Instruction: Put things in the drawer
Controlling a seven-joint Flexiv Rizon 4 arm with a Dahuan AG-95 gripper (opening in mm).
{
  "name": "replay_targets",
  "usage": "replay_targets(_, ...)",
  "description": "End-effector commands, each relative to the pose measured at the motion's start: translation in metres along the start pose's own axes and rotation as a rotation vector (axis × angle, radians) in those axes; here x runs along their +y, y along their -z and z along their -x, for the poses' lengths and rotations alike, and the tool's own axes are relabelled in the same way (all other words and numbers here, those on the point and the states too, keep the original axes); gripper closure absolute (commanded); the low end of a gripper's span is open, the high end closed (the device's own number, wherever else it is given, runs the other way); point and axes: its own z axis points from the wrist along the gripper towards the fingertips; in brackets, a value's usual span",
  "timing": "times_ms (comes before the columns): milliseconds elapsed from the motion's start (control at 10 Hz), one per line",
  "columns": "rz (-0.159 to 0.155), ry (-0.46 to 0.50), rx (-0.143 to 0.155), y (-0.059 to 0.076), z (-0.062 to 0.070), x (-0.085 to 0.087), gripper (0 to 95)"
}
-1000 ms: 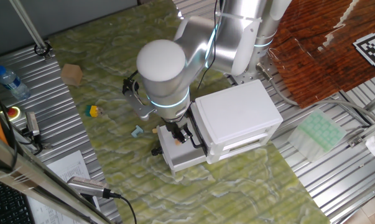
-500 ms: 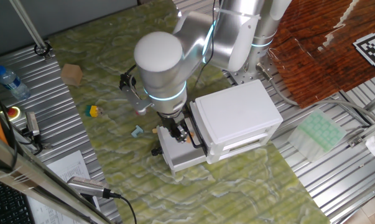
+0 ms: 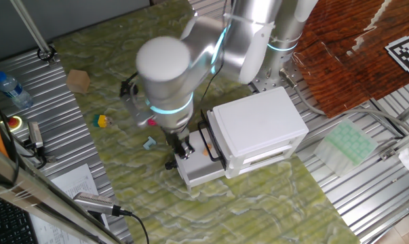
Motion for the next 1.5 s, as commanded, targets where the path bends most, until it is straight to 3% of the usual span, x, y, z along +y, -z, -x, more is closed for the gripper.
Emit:
replay_targets(100,-0.009,-0.013,-0.019,0.000,-0.005,-0.003,95.0)
replay_targets(400,-0.015,-0.052,0.008,0.000,-0.006,-0.004,95.0)
replay_targets(800,-0.039,-0.051,-0.012,0.000,-0.006,-0.004,95.0)
replay_targets(900,-0.035,-0.040,-0.043,0.003,0.000,-0.005,95.0)
replay_targets(1200,-0.018,-0.055,-0.043,0.007,0.016,-0.012,95.0)
replay_targets(1300,-0.014,-0.057,-0.042,0.007,0.025,-0.014,76.0)
replay_targets(1500,-0.013,-0.071,-0.037,0.005,0.037,-0.015,76.0)
